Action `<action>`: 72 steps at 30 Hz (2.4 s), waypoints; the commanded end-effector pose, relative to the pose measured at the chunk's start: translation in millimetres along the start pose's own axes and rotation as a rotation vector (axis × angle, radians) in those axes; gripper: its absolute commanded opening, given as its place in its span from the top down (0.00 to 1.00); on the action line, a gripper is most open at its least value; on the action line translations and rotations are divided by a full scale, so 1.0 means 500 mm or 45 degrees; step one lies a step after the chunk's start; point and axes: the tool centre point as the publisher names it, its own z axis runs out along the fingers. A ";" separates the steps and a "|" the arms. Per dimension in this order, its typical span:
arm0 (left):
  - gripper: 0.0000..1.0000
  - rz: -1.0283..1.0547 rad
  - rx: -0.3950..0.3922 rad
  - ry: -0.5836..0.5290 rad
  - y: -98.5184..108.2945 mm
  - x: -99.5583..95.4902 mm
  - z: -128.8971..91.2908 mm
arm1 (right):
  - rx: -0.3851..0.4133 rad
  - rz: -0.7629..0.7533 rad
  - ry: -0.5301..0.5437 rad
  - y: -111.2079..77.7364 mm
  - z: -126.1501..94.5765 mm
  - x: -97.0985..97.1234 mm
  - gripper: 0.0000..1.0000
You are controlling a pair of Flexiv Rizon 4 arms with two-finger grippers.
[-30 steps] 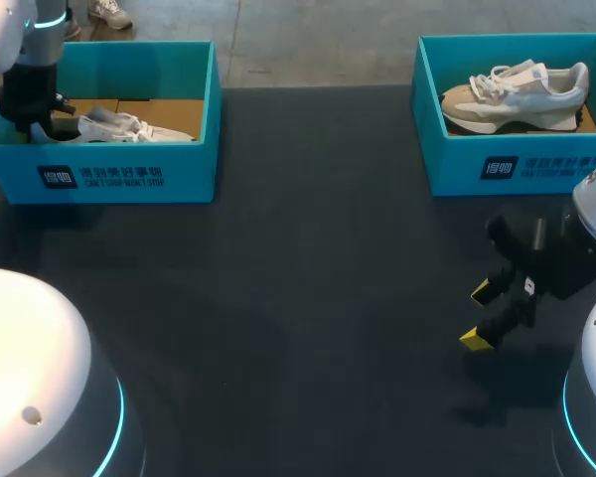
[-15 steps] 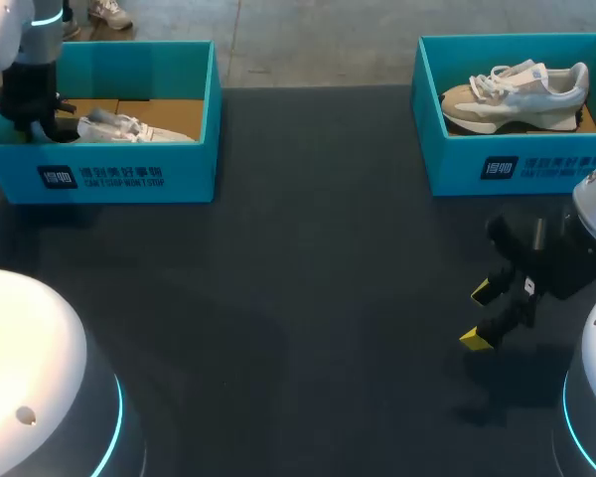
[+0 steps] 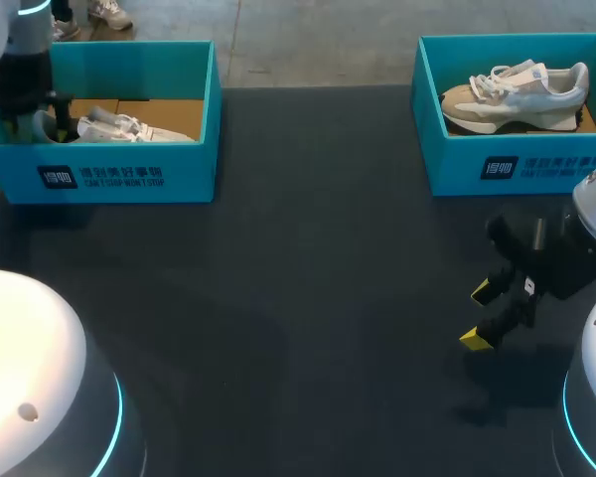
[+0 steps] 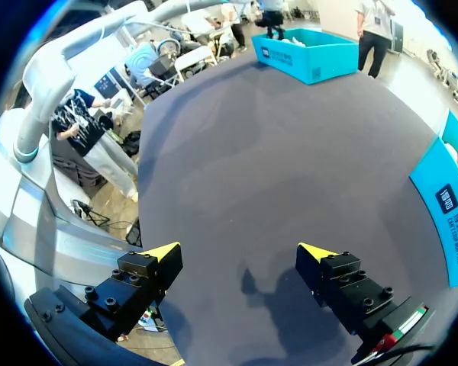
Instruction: Take the shoe out of the shoebox, open the shoe tongue, remove and reinsert the insole, then place the shoe into the shoebox
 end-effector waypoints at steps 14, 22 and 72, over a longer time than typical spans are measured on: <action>0.05 -0.002 -0.109 -0.079 -0.013 -0.010 -0.126 | -0.001 0.000 -0.003 -0.002 0.000 0.003 0.00; 0.00 -0.005 -0.162 -0.122 -0.045 -0.002 -0.207 | -0.001 0.000 -0.003 -0.002 0.000 0.003 0.00; 0.00 -0.047 -0.080 -0.170 -0.151 0.032 -0.343 | 0.178 0.108 -0.157 0.081 -0.106 -0.066 0.00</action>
